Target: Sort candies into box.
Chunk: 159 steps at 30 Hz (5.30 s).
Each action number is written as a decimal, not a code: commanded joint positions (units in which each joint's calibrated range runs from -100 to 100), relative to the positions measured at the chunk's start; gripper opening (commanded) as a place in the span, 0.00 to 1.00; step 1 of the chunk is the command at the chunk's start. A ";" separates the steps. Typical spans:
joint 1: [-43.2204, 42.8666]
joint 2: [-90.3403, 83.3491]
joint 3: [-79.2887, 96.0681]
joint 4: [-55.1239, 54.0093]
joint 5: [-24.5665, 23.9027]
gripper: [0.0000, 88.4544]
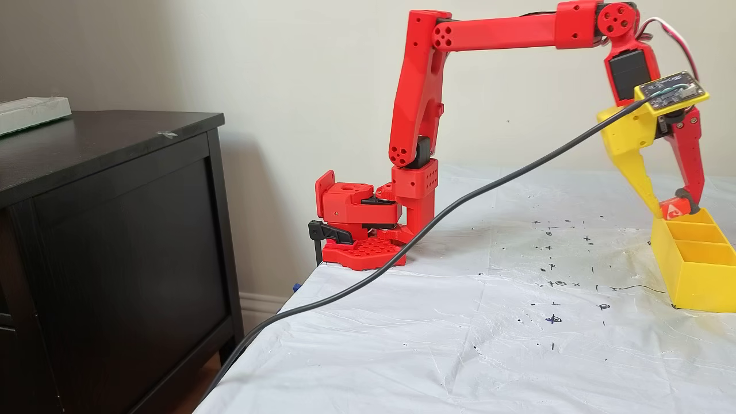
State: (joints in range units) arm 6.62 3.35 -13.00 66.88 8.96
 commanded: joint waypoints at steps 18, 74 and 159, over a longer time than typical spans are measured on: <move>-3.36 5.98 -12.45 -0.52 -1.03 0.00; -8.89 -44.40 45.82 -10.35 0.15 0.00; -18.49 -102.33 105.35 5.13 -1.86 0.00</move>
State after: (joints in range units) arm -11.66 -98.64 92.74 71.04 6.72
